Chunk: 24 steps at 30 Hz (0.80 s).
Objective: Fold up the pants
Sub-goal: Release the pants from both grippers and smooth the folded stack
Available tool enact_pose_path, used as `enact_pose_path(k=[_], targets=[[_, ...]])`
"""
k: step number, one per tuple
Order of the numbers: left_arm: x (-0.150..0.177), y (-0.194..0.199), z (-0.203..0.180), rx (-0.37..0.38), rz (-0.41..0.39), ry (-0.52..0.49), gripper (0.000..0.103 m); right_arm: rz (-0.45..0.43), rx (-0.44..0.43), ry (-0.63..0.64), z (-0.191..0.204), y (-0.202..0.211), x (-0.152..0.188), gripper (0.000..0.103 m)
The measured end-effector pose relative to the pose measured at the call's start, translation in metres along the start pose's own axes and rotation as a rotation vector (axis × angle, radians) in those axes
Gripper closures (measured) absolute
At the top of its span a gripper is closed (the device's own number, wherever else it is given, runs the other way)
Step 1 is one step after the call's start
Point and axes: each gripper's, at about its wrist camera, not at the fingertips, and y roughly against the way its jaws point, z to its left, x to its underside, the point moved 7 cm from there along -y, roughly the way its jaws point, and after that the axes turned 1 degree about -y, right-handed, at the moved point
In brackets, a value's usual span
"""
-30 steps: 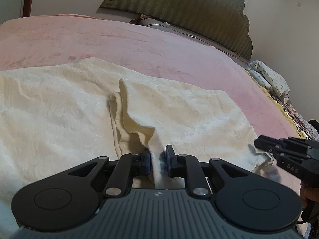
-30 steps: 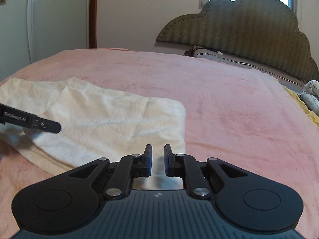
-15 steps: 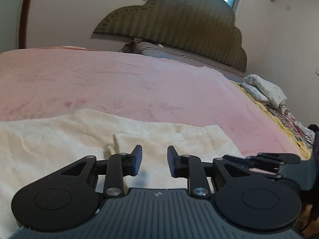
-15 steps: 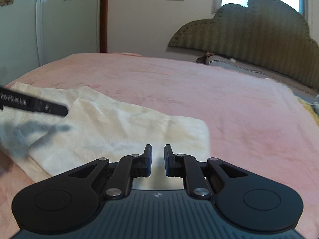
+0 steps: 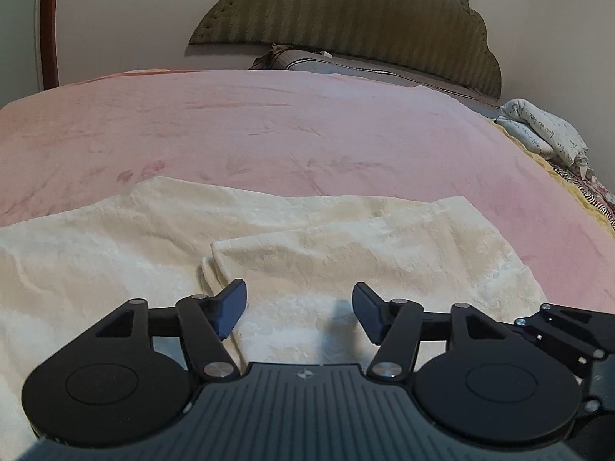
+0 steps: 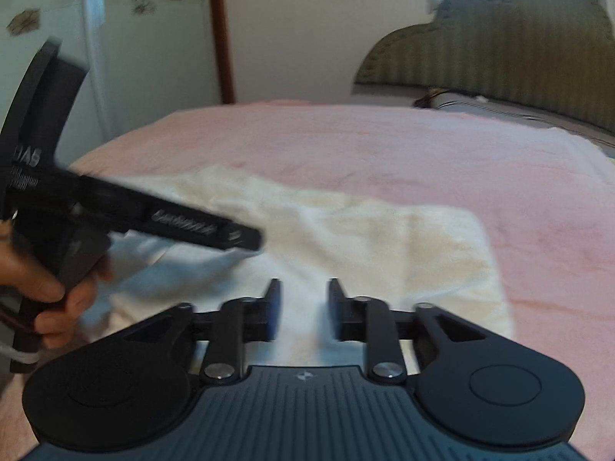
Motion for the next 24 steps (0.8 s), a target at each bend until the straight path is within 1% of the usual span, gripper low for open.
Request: enact_pose_path(k=[1,3,4,6,8,11,16,21,24], targets=[[0.002,0.001,-0.002,-0.013,-0.003,-0.016,0.032,0.03,0.011,0.021,0.005,-0.009,0.008,0.049],[0.005,0.004,-0.005,-0.036,-0.011,-0.043,0.022,0.002,0.045,0.045,0.009,-0.012,0.014,0.043],[0.007,0.004,-0.005,-0.05,-0.014,-0.05,0.021,0.001,0.055,0.043,0.008,-0.012,0.014,0.041],[0.01,0.003,-0.005,-0.059,-0.011,-0.051,0.019,-0.001,0.06,0.032,0.005,-0.012,0.015,0.035],[0.013,0.003,-0.004,-0.058,-0.014,-0.045,0.019,-0.004,0.055,0.018,0.001,-0.013,0.015,0.033],[0.016,0.004,-0.005,-0.069,-0.015,-0.056,0.015,0.001,0.063,0.029,0.001,-0.014,0.015,0.026],[0.023,0.006,-0.002,-0.075,-0.021,-0.061,0.01,0.009,0.102,0.02,0.0,-0.017,0.016,0.009],[0.027,0.016,0.003,-0.097,-0.052,-0.054,0.01,0.013,0.128,0.018,-0.001,-0.017,0.017,0.001],[0.033,0.028,0.01,-0.119,-0.089,-0.043,0.01,0.001,0.125,0.003,-0.004,-0.011,0.016,0.001]])
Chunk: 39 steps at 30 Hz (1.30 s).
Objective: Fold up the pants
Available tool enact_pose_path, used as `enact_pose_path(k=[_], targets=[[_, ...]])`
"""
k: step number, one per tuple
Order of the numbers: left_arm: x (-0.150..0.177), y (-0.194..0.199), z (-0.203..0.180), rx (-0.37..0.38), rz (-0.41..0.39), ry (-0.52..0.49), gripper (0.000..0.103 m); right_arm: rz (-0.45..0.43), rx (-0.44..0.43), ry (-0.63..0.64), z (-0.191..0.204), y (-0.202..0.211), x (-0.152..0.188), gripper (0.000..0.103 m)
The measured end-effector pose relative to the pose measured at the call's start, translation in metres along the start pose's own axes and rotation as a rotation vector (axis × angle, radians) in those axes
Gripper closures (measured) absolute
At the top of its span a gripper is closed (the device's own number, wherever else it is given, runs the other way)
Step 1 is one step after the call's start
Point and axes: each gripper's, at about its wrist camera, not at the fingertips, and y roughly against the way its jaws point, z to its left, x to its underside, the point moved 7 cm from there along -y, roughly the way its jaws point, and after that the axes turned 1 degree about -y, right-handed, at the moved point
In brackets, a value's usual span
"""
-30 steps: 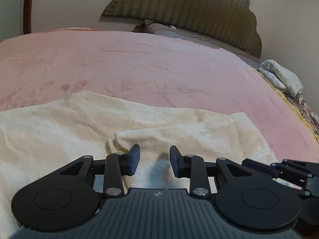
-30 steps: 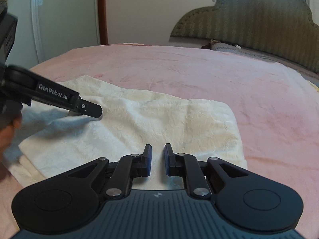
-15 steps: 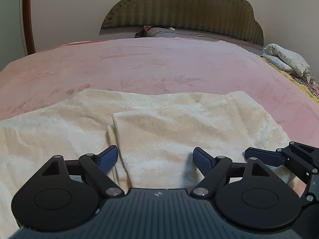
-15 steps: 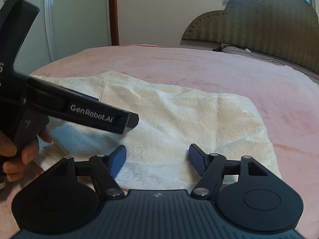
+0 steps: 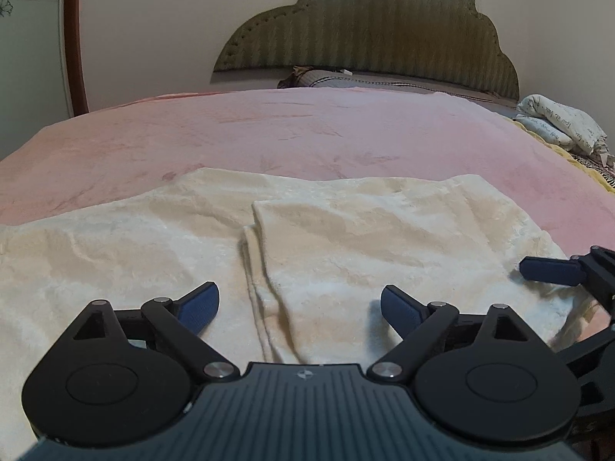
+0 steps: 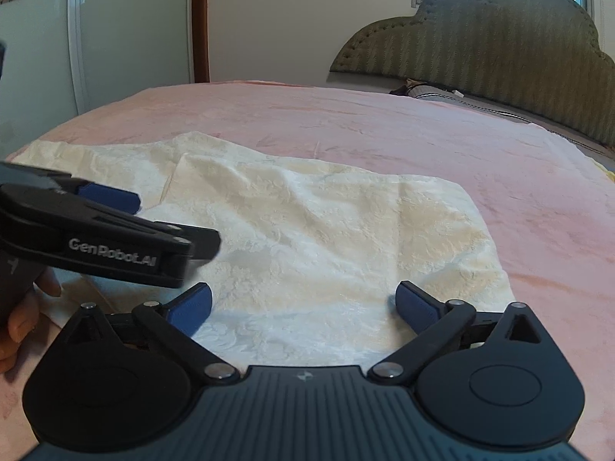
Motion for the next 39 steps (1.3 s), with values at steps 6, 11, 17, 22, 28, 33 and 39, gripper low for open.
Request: enact_pose_path(k=[6,11,17,22,28,33,39], targets=[[-0.009,0.021,0.003,-0.031,-0.073,-0.02,0.01,-0.135,0.078,-0.021,-0.039,0.056,-0.003,0.001],[-0.016,0.021,-0.02,0.035,-0.08,-0.041,0.01,-0.077,0.373,0.058,-0.095,0.079,0.009,0.001],[-0.001,0.01,-0.042,0.012,-0.054,-0.138,0.01,-0.098,0.279,0.007,-0.1,0.095,0.021,0.001],[0.011,0.002,-0.046,0.007,-0.029,-0.162,0.009,-0.139,0.236,0.042,-0.082,0.073,-0.009,0.001],[0.014,-0.002,-0.035,0.017,-0.015,-0.111,0.0,0.031,0.203,0.219,-0.044,0.011,0.0,0.001],[0.014,-0.004,-0.031,0.031,-0.005,-0.079,0.0,0.031,0.171,0.1,-0.059,0.021,0.012,0.001],[0.014,0.009,-0.024,0.005,0.012,-0.049,0.0,-0.046,0.198,0.062,-0.058,0.051,0.002,0.001]])
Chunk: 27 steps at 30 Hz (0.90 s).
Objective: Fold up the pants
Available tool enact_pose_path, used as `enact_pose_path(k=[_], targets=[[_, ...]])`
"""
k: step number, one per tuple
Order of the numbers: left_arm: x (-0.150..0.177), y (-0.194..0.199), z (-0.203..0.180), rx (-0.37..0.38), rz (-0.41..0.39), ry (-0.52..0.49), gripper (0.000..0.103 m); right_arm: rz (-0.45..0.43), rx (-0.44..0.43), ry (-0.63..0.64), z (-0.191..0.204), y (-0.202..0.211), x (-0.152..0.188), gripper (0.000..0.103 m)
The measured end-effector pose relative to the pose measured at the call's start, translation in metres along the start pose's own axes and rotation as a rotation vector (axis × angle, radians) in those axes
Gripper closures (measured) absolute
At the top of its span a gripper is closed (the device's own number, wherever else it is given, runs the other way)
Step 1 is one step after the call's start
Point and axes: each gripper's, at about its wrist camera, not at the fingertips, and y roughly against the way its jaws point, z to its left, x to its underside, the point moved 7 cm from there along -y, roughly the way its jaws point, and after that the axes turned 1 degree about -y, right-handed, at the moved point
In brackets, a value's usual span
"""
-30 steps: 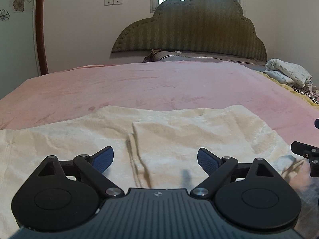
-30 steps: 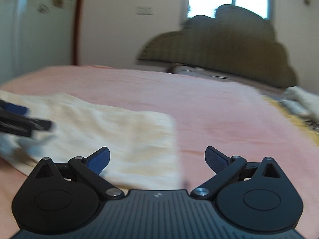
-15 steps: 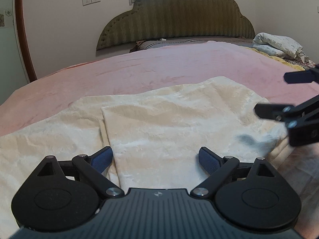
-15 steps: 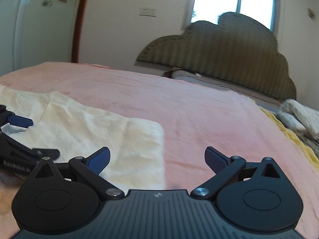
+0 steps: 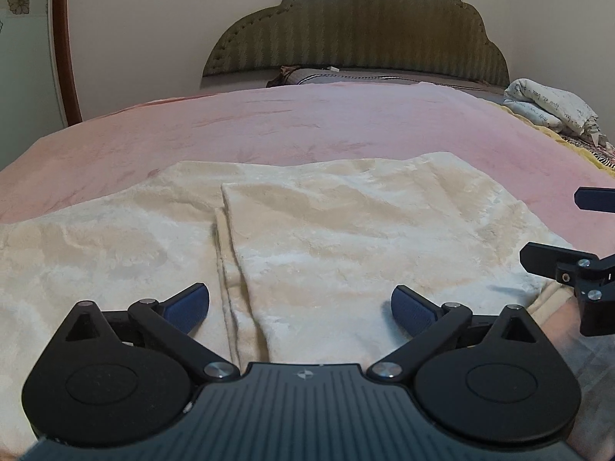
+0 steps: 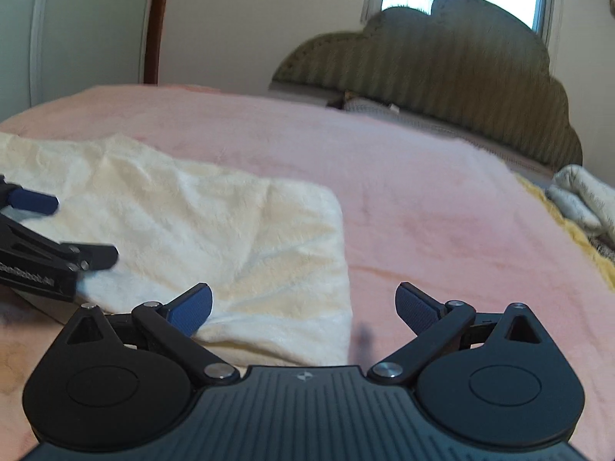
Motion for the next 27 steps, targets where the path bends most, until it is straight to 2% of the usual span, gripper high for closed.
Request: enact_pose_path(k=[4,9,13,20,27], targets=[[0.001,0.005,0.011,-0.026,0.011,0.028,0.0,-0.036,-0.088,0.002,0.02,0.008,-0.008,0.001],[0.003,0.009,0.021,-0.035,0.016,0.054,0.0,0.039,-0.036,0.082,0.035,-0.014,0.007,0.001],[0.004,0.012,0.021,-0.035,0.013,0.059,0.0,0.049,-0.057,0.019,0.029,-0.016,0.01,0.0],[0.01,0.012,0.021,-0.028,-0.005,0.056,0.0,0.009,-0.037,0.031,0.033,-0.016,0.017,0.0],[0.014,0.012,0.021,-0.029,-0.018,0.057,0.0,0.009,-0.045,0.018,0.029,-0.016,0.017,0.0]])
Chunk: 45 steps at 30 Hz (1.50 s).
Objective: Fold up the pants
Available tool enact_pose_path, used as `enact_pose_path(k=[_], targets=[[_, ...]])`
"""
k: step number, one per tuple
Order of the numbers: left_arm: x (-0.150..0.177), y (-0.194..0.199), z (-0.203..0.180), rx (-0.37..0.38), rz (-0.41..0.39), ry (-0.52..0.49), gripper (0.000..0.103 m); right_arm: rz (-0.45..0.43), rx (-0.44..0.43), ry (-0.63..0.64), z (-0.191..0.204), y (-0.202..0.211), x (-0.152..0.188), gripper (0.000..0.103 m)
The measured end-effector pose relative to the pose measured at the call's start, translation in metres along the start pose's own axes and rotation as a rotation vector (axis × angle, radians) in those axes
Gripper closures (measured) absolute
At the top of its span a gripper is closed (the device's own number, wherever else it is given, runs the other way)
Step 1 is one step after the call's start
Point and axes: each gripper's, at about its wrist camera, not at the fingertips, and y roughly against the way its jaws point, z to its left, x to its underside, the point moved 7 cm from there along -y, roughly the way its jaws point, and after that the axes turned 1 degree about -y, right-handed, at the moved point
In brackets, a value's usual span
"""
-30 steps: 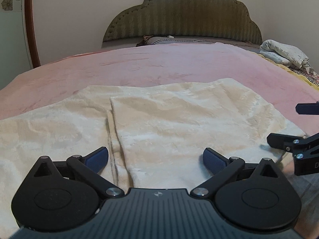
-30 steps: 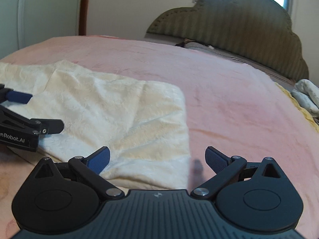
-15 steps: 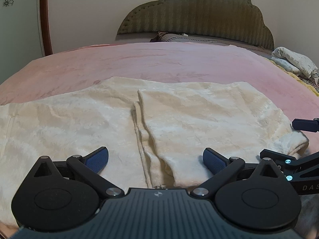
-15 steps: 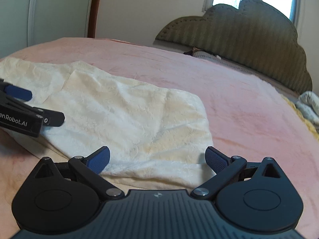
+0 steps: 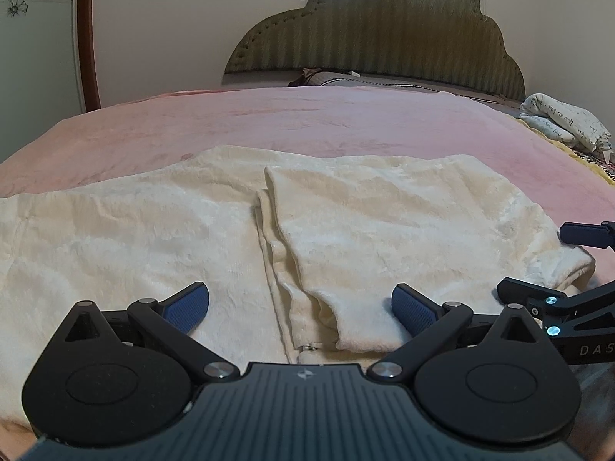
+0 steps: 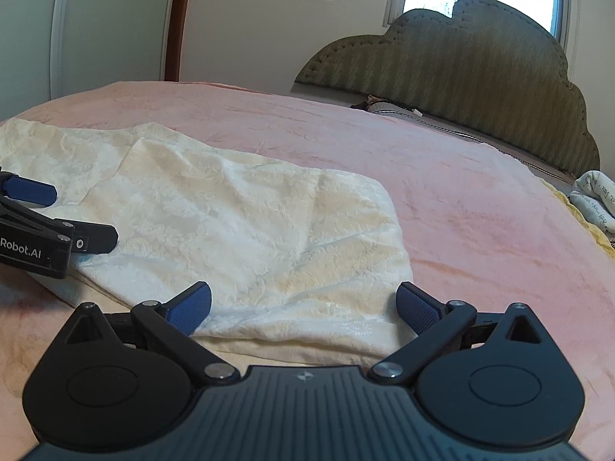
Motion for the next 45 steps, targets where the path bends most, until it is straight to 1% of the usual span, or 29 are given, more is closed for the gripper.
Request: enact_pose_path(k=[14,26,32,39,43,45], targets=[[0.001,-0.001,0.002,0.018,0.011,0.024,0.0,-0.001,0.002,-0.009,-0.001,0.001,0.001,0.0],[0.002,0.004,0.003,0.021,-0.002,0.032,0.0,0.013,-0.013,-0.036,-0.005,-0.002,0.001,0.0],[0.002,0.003,0.002,0.021,0.002,0.031,0.0,0.024,-0.036,-0.066,-0.007,-0.004,0.001,0.0],[0.001,0.003,0.002,0.022,0.0,0.032,0.0,0.023,-0.032,-0.062,-0.006,-0.005,0.0,0.0],[0.0,0.011,0.003,0.02,0.004,0.031,0.0,0.023,-0.024,-0.056,-0.006,-0.004,0.0,0.0],[-0.005,0.022,0.009,0.015,-0.005,0.026,0.001,0.03,-0.003,-0.067,-0.005,-0.003,-0.002,0.0]])
